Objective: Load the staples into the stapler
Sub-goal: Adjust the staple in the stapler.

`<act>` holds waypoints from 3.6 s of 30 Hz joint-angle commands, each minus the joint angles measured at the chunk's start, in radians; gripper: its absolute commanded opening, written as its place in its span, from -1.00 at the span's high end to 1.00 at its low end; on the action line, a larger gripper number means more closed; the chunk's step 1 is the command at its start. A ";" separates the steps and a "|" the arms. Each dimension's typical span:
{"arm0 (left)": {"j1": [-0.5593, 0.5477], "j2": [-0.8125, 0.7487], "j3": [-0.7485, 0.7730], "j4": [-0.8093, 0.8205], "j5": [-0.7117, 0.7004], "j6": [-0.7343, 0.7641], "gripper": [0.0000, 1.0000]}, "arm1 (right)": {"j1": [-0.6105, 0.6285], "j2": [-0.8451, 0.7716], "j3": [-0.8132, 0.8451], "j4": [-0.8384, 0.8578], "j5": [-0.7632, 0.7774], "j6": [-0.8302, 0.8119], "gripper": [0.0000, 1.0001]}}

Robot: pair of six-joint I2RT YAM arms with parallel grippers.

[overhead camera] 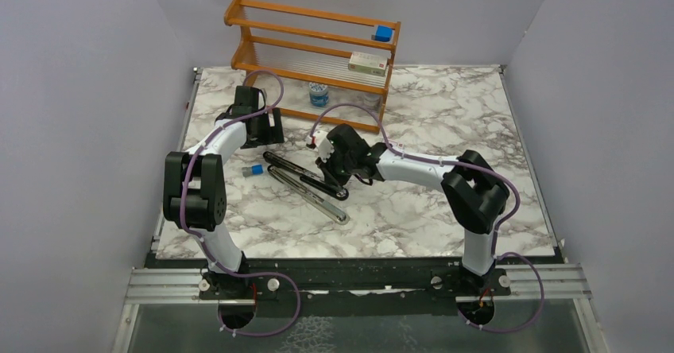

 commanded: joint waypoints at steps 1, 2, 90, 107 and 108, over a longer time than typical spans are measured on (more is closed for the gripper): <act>0.006 -0.002 0.035 -0.001 0.019 -0.005 -0.73 | 0.007 0.022 0.034 -0.046 -0.023 -0.001 0.67; 0.006 -0.002 0.034 -0.001 0.019 -0.005 -0.73 | 0.008 0.023 0.037 -0.053 -0.024 -0.001 0.67; 0.006 -0.002 0.035 -0.001 0.021 -0.005 -0.73 | -0.043 0.099 0.251 -0.337 -0.136 0.032 0.66; 0.006 -0.003 0.033 -0.001 0.021 -0.005 -0.73 | -0.043 0.112 0.262 -0.346 -0.147 0.026 0.66; 0.006 -0.003 0.032 -0.001 0.021 -0.006 -0.73 | -0.043 0.114 0.265 -0.349 -0.147 0.026 0.66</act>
